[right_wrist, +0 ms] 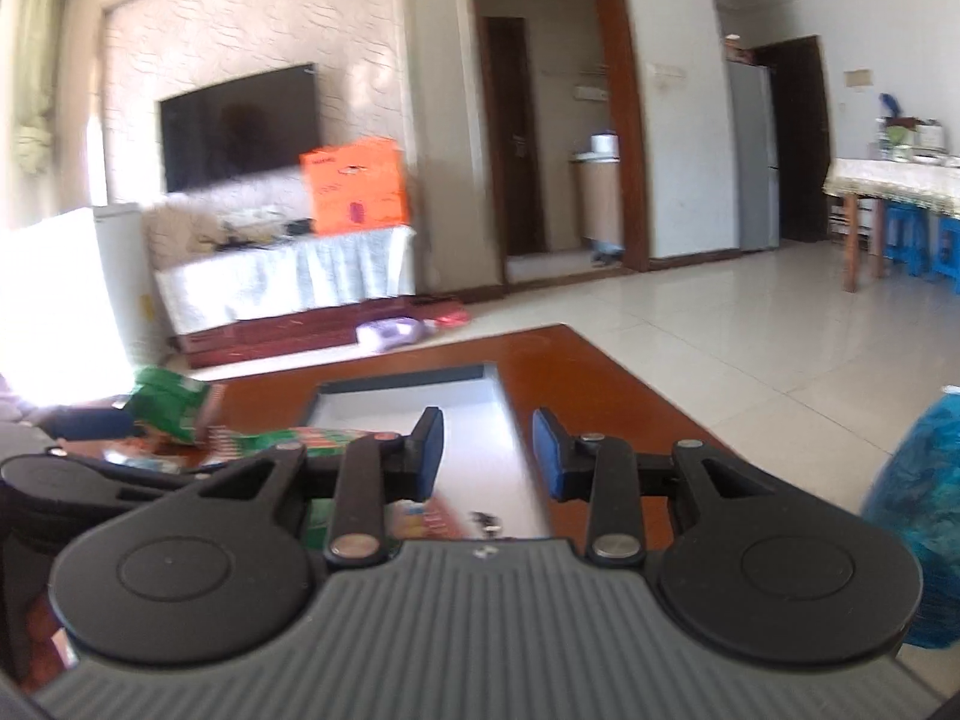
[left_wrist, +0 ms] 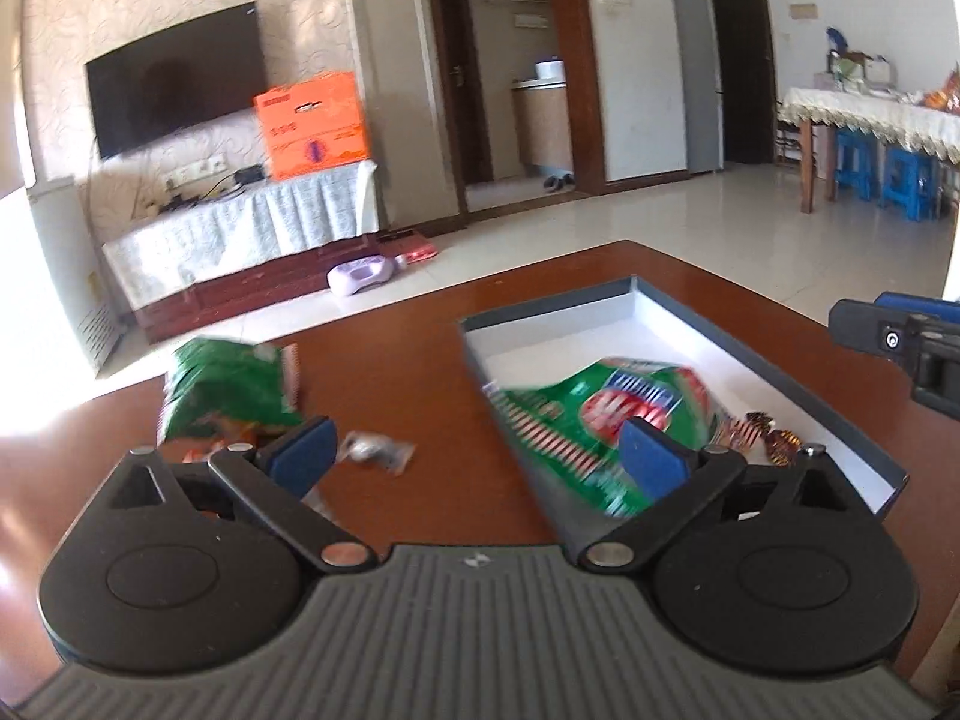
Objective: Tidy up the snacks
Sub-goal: 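Grasp the clear pink-printed candy packet with the left tool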
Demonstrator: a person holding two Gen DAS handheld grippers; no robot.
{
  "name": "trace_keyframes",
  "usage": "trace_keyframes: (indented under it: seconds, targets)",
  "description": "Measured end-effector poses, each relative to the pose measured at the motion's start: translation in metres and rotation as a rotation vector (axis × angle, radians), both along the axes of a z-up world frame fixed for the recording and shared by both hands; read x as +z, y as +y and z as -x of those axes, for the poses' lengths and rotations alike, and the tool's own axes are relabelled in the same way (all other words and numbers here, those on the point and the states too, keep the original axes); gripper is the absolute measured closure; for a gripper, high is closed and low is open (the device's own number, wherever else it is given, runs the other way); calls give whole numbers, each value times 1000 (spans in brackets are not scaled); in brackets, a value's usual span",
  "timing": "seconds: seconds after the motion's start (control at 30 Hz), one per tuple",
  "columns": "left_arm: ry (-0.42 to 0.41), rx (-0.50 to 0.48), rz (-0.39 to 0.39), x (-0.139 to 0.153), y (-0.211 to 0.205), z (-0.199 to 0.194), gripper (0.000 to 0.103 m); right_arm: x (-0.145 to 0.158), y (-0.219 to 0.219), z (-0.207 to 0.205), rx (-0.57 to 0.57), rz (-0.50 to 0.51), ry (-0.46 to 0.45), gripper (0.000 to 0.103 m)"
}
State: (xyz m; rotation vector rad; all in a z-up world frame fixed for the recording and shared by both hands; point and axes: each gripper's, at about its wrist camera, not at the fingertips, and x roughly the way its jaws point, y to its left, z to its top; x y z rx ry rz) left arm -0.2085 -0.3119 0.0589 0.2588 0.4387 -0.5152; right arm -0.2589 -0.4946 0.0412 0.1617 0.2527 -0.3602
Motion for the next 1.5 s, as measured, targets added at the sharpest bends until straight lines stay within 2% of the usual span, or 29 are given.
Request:
trace_keyframes:
  seconds: [0.13, 0.3, 0.4, 0.5, 0.6, 0.67, 0.77, 0.93, 1.13, 1.2, 1.27, 1.4, 1.5]
  targets:
    - [3, 75, 19, 6, 61, 9, 1, 3, 21, 7, 124, -2, -17, 67]
    - [15, 171, -2, 0, 127, 28, 2, 6, 55, 16, 319, -7, -21, 68]
    - [45, 179, -16, -10, 144, 41, 2, 5, 75, 19, 403, 8, 1, 68]
    - [46, 132, -55, -21, 142, 54, 3, 2, 86, 22, 437, -4, 20, 68]
    - [61, 78, -96, -33, 134, 57, 14, 0, 93, 21, 463, -8, 43, 68]
    - [100, 57, -112, -43, 127, 52, 30, -4, 98, 22, 492, -3, 63, 68]
    - [137, 33, -114, -52, 123, 48, 37, -11, 108, 19, 529, 23, 107, 68]
    - [135, 6, -110, -53, 115, 45, 37, -18, 108, 8, 538, 3, 157, 68]
    - [136, -49, -94, -50, 107, 49, 37, -24, 116, -5, 501, 39, 204, 68]
    - [135, -48, -128, -55, 103, 48, 42, -24, 118, -9, 484, 57, 214, 68]
    - [143, -38, -122, -56, 104, 44, 63, -27, 119, -14, 463, 73, 236, 68]
    - [157, 20, -108, -56, 118, 36, 69, -33, 119, -24, 448, 81, 276, 68]
    - [158, 75, -114, -56, 134, 33, 73, -36, 120, -26, 430, 94, 305, 54]
